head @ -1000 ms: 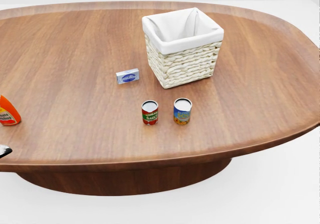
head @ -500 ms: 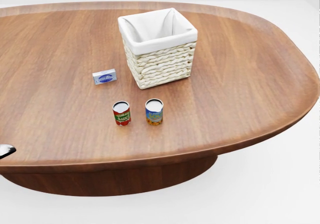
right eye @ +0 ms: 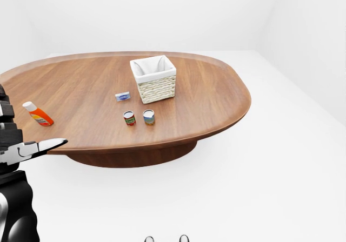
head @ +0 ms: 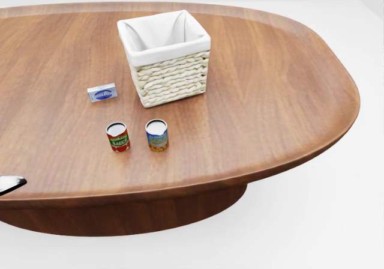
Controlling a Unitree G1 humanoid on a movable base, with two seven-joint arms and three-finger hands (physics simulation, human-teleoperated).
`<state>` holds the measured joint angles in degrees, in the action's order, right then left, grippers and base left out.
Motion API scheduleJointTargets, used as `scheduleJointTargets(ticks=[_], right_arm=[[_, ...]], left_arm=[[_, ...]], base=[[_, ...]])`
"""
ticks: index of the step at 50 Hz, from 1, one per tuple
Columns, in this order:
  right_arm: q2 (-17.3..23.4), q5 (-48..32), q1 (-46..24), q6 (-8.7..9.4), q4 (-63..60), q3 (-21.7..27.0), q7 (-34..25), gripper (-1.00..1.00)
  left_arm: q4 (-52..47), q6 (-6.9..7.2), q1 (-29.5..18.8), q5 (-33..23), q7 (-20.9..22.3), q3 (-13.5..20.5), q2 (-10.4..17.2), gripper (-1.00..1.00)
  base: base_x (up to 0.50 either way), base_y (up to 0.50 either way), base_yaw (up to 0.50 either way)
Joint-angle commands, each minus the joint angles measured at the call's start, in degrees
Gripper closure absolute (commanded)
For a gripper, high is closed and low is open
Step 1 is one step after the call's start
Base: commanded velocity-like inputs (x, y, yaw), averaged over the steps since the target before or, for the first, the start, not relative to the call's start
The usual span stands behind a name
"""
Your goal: Pick up the tomato sauce, and put it in the basket.
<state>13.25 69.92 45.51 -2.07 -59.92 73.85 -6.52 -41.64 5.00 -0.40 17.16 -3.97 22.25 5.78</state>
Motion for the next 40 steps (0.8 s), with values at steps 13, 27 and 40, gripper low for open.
scheduleJointTargets(ticks=[13, 27, 40], right_arm=[[3.5, -12.3, 10.6, -2.93, -0.1, -17.3, 6.0, -1.00], [3.9, -13.0, 11.4, -2.93, -0.1, -18.3, 6.6, -1.00], [3.2, -13.7, 11.3, -2.93, -0.1, -19.2, 6.3, -1.00]], left_arm=[[0.3, 0.00, 0.2, -0.4, 0.0, -0.4, -0.2, -1.00], [-0.1, 0.00, 0.1, -0.3, -0.2, -0.4, -0.2, -1.00], [0.4, 0.00, 0.5, -0.6, 0.3, -0.7, -0.5, -1.00]], base=[[0.18, 0.00, 0.00], [0.35, 0.00, 0.00], [0.35, 0.00, 0.00]])
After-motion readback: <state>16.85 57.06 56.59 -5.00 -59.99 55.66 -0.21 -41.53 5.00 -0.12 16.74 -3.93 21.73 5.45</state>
